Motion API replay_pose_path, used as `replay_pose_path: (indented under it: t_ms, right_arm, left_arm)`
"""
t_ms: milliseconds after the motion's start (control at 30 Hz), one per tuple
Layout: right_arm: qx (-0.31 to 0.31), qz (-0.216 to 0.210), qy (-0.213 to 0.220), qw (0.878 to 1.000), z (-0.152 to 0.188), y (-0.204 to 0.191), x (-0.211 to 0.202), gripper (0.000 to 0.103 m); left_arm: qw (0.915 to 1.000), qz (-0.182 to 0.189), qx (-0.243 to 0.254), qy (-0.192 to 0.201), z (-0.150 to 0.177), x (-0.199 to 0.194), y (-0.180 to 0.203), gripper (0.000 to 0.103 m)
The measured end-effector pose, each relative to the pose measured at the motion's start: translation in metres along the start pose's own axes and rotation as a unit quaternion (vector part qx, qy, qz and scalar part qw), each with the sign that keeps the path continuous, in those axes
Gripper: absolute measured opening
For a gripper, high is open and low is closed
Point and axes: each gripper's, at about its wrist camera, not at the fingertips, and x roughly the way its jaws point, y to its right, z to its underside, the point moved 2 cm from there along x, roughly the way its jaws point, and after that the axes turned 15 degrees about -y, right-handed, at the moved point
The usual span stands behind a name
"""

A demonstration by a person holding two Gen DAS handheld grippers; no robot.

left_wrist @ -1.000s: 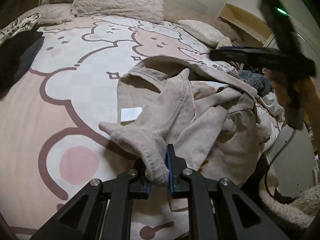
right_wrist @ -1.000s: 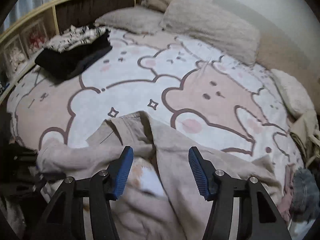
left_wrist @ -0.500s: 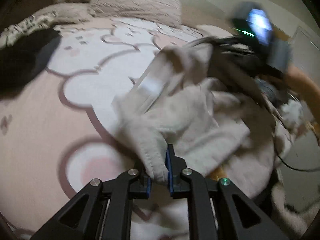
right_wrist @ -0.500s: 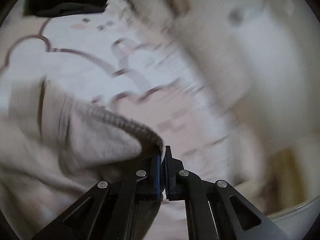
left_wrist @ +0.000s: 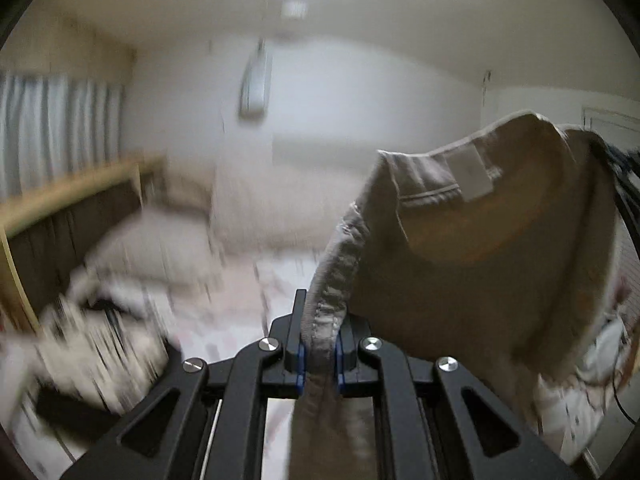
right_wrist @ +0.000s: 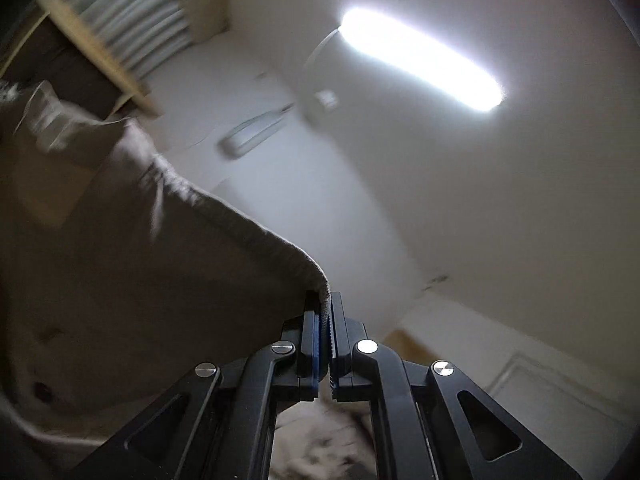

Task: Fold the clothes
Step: 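Lift the sweatshirt by its hem with the right gripper while the left gripper holds the collar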

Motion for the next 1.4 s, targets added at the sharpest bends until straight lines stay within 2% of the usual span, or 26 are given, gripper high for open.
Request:
replay_pose_path:
  t_ms: [67,133,300,433,633,733,800,900,1000,1100,1167,1233,1300,1400]
  right_arm:
    - [0.019,0.029,0.019,0.999,-0.010,0.034,-0.014,0.004]
    - [0.036,0.048,0.039,0.997,-0.021,0.063,-0.031,0.004]
    - [0.069,0.095,0.080,0.990,-0.039,0.133,-0.073,0.004]
    - [0.095,0.111,0.107,0.983,-0.046,0.176,-0.108,0.004]
    - [0.121,0.128,0.152,0.973,-0.052,0.226,-0.157,0.004]
    - [0.124,0.117,0.160,0.972,-0.056,0.237,-0.166,0.004]
    - [0.121,0.112,0.162,0.973,-0.059,0.240,-0.166,0.004]
    - [0.120,0.089,0.150,0.977,-0.063,0.237,-0.150,0.004]
    - [0.114,0.036,0.102,0.988,-0.066,0.212,-0.102,0.004]
    - [0.097,0.004,0.050,0.994,-0.062,0.161,-0.043,0.004]
    - [0.065,-0.015,0.003,0.998,-0.053,0.103,0.011,0.004]
    - [0.033,-0.028,-0.035,0.998,-0.040,0.046,0.057,0.004]
    - [-0.005,-0.045,-0.079,0.996,-0.019,-0.024,0.111,0.004]
    - [-0.047,-0.067,-0.131,0.988,0.012,-0.111,0.171,0.004]
  left_arm:
    - [0.9984,-0.023,0.024,0.046,-0.034,-0.035,0.006,0.010]
    - [0.9927,-0.054,0.049,0.096,-0.059,-0.074,0.013,0.010]
    - [0.9701,-0.102,0.084,0.204,-0.109,-0.176,0.028,0.011]
    - [0.9480,-0.135,0.102,0.270,-0.125,-0.246,0.040,0.011]
    - [0.9190,-0.185,0.111,0.330,-0.136,-0.316,0.050,0.011]
    - [0.9059,-0.219,0.114,0.344,-0.139,-0.326,0.051,0.011]
    - [0.9031,-0.233,0.115,0.342,-0.143,-0.323,0.050,0.011]
    - [0.9050,-0.251,0.124,0.320,-0.150,-0.299,0.047,0.012]
    - [0.9213,-0.251,0.138,0.263,-0.156,-0.244,0.041,0.012]
    - [0.9395,-0.243,0.156,0.184,-0.153,-0.154,0.032,0.014]
    - [0.9519,-0.230,0.161,0.123,-0.142,-0.080,0.023,0.014]
    - [0.9610,-0.216,0.163,0.057,-0.122,0.002,0.012,0.014]
    - [0.9640,-0.210,0.164,-0.004,-0.096,0.082,0.002,0.014]
    - [0.9635,-0.196,0.155,-0.096,-0.052,0.196,-0.012,0.013]
